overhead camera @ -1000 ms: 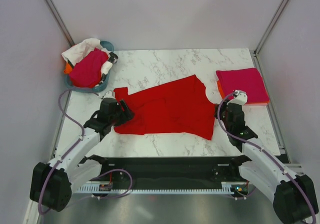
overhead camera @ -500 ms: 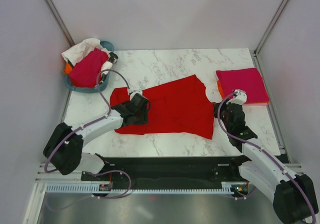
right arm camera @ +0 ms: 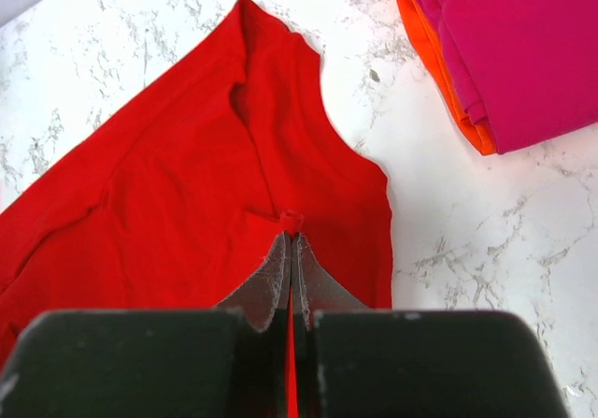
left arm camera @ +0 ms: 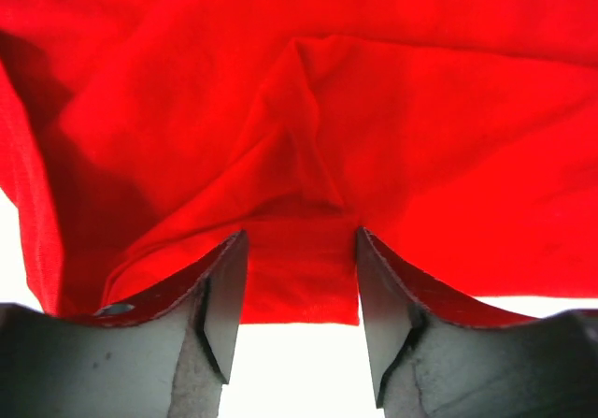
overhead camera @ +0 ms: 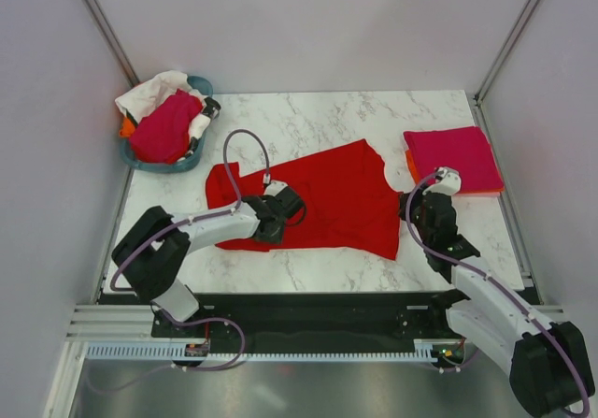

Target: Fold and stack the t-shirts

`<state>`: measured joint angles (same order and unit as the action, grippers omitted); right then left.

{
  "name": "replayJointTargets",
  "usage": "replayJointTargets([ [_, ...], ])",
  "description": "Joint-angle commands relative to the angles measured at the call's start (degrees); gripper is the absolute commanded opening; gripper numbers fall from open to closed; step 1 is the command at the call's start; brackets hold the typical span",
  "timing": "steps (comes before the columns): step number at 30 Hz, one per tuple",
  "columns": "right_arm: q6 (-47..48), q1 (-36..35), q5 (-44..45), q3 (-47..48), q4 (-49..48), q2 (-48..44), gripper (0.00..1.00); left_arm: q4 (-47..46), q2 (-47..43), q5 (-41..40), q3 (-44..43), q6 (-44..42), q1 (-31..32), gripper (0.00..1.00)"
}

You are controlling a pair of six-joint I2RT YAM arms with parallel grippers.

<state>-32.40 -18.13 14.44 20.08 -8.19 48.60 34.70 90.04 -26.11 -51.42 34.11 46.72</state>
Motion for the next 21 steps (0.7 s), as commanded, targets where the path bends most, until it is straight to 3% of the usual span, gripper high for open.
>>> replayJointTargets([
  [1,-0.73,0.11,1.29,0.67,-1.13,1.06,0.00,2.65,3.29,-4.39,-2.90,-0.62,1.36,0.56],
  [4,-0.82,0.11,1.73,0.67,-0.96,1.06,0.00,3.45,5.14,-4.83,-2.99,0.25,1.44,0.55],
  [6,-0.91,0.20,2.00,0.58,-0.78,0.80,0.00,3.36,5.06,-5.53,-2.38,1.48,1.53,0.49],
  [9,-0.91,0.11,2.96,0.67,-0.34,0.36,0.00,3.62,3.04,-8.08,-2.02,2.19,1.27,0.33],
  [10,-0.91,0.20,3.66,0.67,-0.17,0.10,0.00,3.88,1.21,-8.52,-2.11,2.19,1.18,0.20],
  [12,-1.26,0.11,4.81,1.02,0.54,0.09,0.00,5.98,-0.82,-9.83,-3.15,3.59,0.75,0.06],
  [17,-2.49,0.11,6.75,4.96,4.83,2.81,0.00,6.87,-10.56,-9.32,-3.78,3.77,-1.97,0.02],
  [21,-3.63,0.38,4.65,10.50,7.65,6.76,0.00,6.00,-18.22,-7.56,-1.94,7.01,-8.11,0.02],
])
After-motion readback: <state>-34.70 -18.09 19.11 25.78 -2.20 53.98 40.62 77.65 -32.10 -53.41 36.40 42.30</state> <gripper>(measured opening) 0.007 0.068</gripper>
